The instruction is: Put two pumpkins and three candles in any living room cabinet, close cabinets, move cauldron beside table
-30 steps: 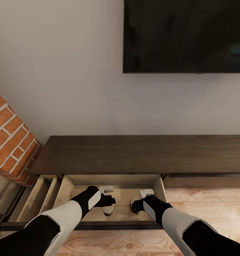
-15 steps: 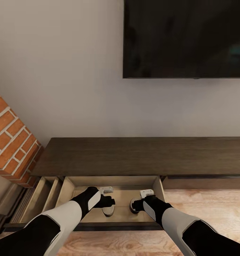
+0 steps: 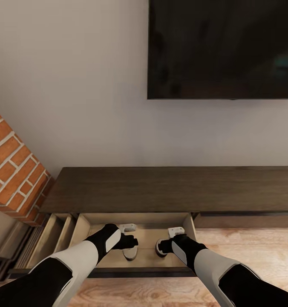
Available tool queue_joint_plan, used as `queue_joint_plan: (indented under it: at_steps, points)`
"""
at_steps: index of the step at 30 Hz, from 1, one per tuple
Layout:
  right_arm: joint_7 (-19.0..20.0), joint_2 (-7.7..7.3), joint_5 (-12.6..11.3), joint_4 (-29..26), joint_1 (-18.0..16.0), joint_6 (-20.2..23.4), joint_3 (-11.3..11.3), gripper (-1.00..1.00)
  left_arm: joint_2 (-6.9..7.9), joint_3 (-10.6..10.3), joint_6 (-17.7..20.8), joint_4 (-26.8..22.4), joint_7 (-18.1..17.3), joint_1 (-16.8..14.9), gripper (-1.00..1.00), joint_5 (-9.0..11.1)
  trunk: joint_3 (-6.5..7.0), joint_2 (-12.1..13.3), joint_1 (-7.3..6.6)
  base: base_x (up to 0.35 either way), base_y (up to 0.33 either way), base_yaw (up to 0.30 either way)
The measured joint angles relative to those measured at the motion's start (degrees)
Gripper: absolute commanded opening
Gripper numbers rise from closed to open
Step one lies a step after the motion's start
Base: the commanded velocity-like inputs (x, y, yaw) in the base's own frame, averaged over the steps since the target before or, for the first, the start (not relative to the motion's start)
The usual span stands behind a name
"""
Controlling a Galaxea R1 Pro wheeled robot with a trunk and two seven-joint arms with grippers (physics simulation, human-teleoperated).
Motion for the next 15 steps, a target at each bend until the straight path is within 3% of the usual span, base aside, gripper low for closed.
queue_joint_plan:
  at_steps: [15]
  points:
    - [0.0,0.00,0.0,0.0,0.0,0.0,0.0,1.00,0.00,-0.1,0.0,0.1,0.0,0.0,1.00,-0.1,2.69,6.0,-3.30,0.000,0.000,0.000]
